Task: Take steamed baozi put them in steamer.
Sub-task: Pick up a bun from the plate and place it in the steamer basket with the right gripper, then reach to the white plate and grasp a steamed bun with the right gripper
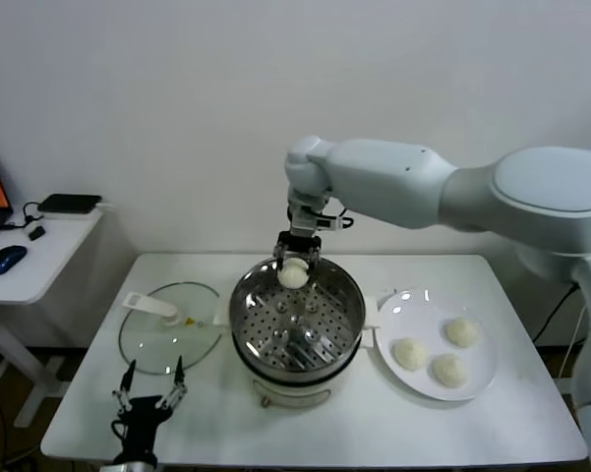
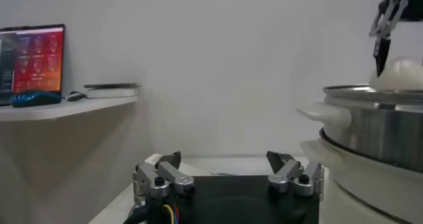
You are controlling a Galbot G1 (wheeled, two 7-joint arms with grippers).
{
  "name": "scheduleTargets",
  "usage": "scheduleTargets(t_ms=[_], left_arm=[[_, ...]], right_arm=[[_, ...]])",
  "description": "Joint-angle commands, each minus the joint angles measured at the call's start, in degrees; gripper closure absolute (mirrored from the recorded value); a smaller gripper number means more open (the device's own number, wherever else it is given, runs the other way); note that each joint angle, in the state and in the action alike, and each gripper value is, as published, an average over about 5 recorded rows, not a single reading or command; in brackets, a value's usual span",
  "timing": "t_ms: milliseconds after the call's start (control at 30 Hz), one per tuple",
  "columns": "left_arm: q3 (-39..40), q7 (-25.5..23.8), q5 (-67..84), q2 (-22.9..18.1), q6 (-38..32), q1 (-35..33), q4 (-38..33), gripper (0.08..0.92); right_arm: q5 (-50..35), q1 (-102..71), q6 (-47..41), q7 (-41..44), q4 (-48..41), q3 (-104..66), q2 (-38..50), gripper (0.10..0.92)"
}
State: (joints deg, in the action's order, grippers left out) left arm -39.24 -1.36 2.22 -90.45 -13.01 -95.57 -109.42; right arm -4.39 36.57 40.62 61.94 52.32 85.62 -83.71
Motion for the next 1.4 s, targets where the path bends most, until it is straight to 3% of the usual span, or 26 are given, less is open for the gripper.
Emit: scheduleTargets(t_ms=[33,333,467,600,800,1000,1167,1400], left_arm=[[-0.09,0.0,-0.26,-0.15,-0.13,0.23,0.93,0.177],[-0.31,0.07,-0.07,-0.15,-0.11,0.49,0.97,0.177],[-0.37,0.14,-0.02,-0.16,-0.1,0.57,1.02,0.177],[-0.38,0.14,-0.04,-0.19,0.12,0.56,0.73,0.177],[-0.59,0.16,-0.11,-0.2,0.39,0.19,0.13,0.177],[-0.48,0.24,-0.04,-0.24,0.42,-0.06,-0.12,0.177],[0.23,0.3,-0.16,-0.35,0.46,0.26,0.3,0.177],[1.38,0.3,-0.03,-0.2,0.68,0.63,0.67,0.177]], right_arm=[[4.11,-5.27,3.39,0.51,-4.84,-1.39,-2.3,0.414],[4.34,-6.03,3.37,0.09,-5.12,-1.96,-2.12,0.404],[3.21,-4.15,3.75,-0.4,-4.89,-1.8,-2.09,0.328],[-5.17,0.95,3.69,0.84,-3.42,1.34,-1.55,0.232],[-23.38,11.76,0.16,6.15,2.49,10.88,2.61,0.203],[-39.21,22.19,-13.61,7.01,12.08,23.28,11.33,0.202],[-43.8,28.2,-30.37,-0.5,20.94,32.49,20.95,0.203],[-51.04,29.34,-48.22,-4.33,30.58,37.36,29.71,0.203]])
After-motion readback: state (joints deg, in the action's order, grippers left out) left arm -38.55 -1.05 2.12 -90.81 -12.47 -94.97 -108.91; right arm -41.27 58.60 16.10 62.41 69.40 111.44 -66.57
